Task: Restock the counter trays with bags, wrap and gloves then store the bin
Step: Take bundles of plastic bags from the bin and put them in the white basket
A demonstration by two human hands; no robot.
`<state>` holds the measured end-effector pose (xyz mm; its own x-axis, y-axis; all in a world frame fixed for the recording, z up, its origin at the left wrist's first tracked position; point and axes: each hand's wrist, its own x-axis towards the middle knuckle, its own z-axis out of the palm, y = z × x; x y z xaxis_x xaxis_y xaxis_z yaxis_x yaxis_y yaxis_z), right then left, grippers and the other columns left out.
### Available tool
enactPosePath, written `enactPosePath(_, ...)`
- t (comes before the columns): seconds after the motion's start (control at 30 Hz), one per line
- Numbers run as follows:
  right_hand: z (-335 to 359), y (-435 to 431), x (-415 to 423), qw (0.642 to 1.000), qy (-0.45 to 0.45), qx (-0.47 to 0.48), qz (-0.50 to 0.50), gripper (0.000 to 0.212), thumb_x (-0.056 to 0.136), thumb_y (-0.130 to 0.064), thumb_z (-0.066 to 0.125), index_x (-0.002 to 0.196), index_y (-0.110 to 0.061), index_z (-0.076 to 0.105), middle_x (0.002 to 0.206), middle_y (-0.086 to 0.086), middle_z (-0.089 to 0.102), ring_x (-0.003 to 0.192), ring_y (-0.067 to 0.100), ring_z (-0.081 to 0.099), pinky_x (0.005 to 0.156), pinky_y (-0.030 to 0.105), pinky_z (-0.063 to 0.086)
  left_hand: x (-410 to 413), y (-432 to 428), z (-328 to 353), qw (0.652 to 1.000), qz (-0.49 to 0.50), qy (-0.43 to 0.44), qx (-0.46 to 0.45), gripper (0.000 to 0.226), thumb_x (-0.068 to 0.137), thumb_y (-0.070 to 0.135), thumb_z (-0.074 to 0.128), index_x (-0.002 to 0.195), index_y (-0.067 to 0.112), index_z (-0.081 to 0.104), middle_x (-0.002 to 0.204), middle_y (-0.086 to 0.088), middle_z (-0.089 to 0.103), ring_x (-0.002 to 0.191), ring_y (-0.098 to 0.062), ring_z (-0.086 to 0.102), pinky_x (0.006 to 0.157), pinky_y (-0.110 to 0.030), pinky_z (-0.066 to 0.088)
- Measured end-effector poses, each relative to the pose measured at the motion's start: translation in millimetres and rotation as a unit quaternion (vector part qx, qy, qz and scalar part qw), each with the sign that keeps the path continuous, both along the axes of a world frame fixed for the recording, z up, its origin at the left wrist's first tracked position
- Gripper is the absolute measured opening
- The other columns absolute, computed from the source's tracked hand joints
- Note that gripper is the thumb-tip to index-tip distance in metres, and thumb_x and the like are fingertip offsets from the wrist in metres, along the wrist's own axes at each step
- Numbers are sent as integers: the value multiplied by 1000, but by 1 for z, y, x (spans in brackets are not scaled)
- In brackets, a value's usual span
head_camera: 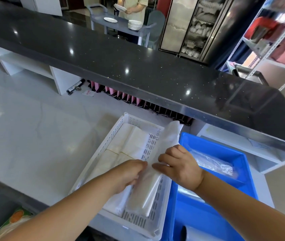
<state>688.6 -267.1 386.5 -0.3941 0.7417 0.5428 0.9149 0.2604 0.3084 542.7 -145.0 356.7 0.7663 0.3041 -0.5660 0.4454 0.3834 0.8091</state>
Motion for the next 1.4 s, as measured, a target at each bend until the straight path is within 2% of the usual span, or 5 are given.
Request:
enactPosePath(0.17, -7, -11, 6, 1000, 5, -4, -21, 11, 86, -12, 65, 90, -16, 75, 75, 4, 68, 73, 21, 47, 66, 30, 38, 5, 0, 3, 990, 126, -38, -50, 13, 82, 4, 62, 94, 2, 67, 95, -20, 71, 80, -29, 67, 80, -37, 54)
enactPosePath(0.4, -32, -1, -16, 971, 4, -232, -56, 26, 75, -15, 70, 101, -18, 66, 79, 0, 63, 72, 21, 58, 65, 27, 49, -15, 7, -16, 882, 9, 93, 462, 22, 74, 21, 61, 93, 18, 50, 78, 4, 53, 77, -20, 54, 54, -26, 35)
enactPosePath(0.9, -38, 35, -21, 900, 167, -307, -262, 28, 87, -9, 47, 108, -15, 65, 99, 5, 65, 87, 28, 63, 68, 36, 53, -36, -1, -15, 867, -84, 77, 485, 54, 79, 31, 61, 121, 25, 27, 74, 8, 47, 62, -11, 51, 44, -22, 32)
enactPosePath(1.23, -47, 77, -23, 915, 119, -267, -277, 50, 77, 4, 58, 122, -20, 56, 136, 11, 48, 104, 31, 55, 81, 43, 51, -59, 7, -25, 859, -182, 31, 478, 77, 85, 12, 53, 143, 32, 6, 146, 1, 33, 122, -19, 47, 85, -22, 41)
enactPosePath(1.4, -53, 76, -23, 891, 182, -268, -317, 50, 81, -1, 59, 128, -16, 50, 139, 11, 44, 111, 31, 52, 76, 42, 53, -66, 14, -33, 757, -227, 34, 612, 88, 78, 33, 64, 145, 22, 7, 145, -3, 26, 129, -23, 30, 104, -34, 31)
